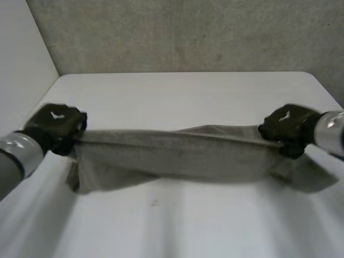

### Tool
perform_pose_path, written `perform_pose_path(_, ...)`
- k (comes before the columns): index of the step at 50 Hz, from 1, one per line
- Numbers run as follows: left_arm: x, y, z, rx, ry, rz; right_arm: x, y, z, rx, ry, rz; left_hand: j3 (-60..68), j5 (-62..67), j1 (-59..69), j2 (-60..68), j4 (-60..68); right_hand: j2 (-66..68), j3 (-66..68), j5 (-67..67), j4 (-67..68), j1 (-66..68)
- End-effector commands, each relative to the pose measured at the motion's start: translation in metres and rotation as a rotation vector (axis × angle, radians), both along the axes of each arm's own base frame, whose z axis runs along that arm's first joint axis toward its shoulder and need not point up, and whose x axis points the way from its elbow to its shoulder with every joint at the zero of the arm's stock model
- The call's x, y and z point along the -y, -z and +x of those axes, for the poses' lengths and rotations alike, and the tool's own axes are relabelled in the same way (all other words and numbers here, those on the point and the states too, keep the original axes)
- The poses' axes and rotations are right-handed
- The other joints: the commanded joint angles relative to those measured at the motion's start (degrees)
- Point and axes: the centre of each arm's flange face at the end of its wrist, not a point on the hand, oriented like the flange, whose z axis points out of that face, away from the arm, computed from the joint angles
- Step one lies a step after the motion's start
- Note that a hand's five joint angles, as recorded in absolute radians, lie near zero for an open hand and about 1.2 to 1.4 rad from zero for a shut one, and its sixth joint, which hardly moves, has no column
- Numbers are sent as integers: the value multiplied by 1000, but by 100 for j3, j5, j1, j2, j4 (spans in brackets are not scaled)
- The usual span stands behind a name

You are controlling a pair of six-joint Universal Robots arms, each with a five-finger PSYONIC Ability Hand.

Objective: Fold the towel.

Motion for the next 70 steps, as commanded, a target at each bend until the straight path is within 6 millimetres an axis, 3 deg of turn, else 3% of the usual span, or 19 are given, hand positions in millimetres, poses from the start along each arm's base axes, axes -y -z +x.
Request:
perform_pose_path(1,53,32,-21,101,58,21,34,34,31,-112,2,-86,1029,1042,1078,1022,1024,1270,1223,1409,1158,2481)
perform_pose_path(4,67,26,-25,93,58,-21,61,21,45,-65,14,-279,1029,1042,1078,1022,1024,1270,1223,1409,1158,2481)
perform_pose_path(6,96,-2,-32,65,36,-187,77,6,49,-26,36,-413,1029,1042,1078,1022,1024,1270,1223,1409,1158,2481)
perform_pose_path(8,108,-23,-37,40,26,-314,105,-39,55,70,100,-736,1029,1042,1078,1022,1024,1270,1223,1409,1158,2481)
perform_pose_path(11,128,-66,-45,-39,0,-603,112,-67,56,133,129,-911,1029,1042,1078,1022,1024,1270,1223,1409,1158,2481)
perform_pose_path(13,132,-86,-48,-95,-9,-743,107,-120,54,252,158,-1208,1029,1042,1078,1022,1024,1270,1223,1409,1158,2481)
perform_pose_path(14,130,-108,-51,-161,-16,-869,107,-120,54,253,158,-1209,1029,1042,1078,1022,1024,1270,1223,1409,1158,2481)
perform_pose_path(17,123,-129,-51,-224,-20,-964,93,-136,54,316,147,-1310,1029,1042,1078,1022,1024,1270,1223,1409,1158,2481)
perform_pose_path(20,109,-141,-45,-282,-27,-977,86,-124,54,297,100,-1239,1029,1042,1078,1022,1024,1270,1223,1409,1158,2481)
perform_pose_path(23,106,-123,-43,-279,-24,-872,82,-96,54,252,61,-1073,1029,1042,1078,1022,1024,1270,1223,1409,1158,2481)
perform_pose_path(27,100,-72,-38,-241,-36,-643,73,-44,53,165,-9,-764,1029,1042,1078,1022,1024,1270,1223,1409,1158,2481)
perform_pose_path(28,94,-53,-37,-226,-38,-565,73,-44,53,165,-9,-762,1029,1042,1078,1022,1024,1270,1223,1409,1158,2481)
perform_pose_path(31,90,-37,-35,-212,-45,-506,65,-10,53,115,-63,-594,1029,1042,1078,1022,1024,1270,1223,1409,1158,2481)
perform_pose_path(33,78,5,-28,-173,-57,-378,60,25,51,81,-92,-457,1029,1042,1078,1022,1024,1270,1223,1409,1158,2481)
perform_pose_path(41,57,80,-20,-103,-72,-148,50,104,40,-2,-93,-221,1029,1042,1078,1022,1024,1270,1223,1409,1158,2481)
perform_pose_path(45,55,88,-15,-93,-84,-118,47,116,38,4,-77,-171,1029,1042,1078,1022,1024,1142,1094,1280,1029,2352)
perform_pose_path(49,56,86,-9,-92,-102,-118,48,116,27,70,8,-119,1029,1042,1078,1022,1024,-1913,-1960,-1774,-2026,-703)
perform_pose_path(60,55,68,-2,-102,-119,-167,58,92,-15,409,362,31,1029,1042,1078,1022,1024,-2004,-2051,-1865,-2117,-794)
perform_pose_path(70,55,66,-2,-104,-121,-176,61,102,-36,574,521,84,1029,1042,1078,1022,1024,-1534,-1581,-1395,-1646,-323)
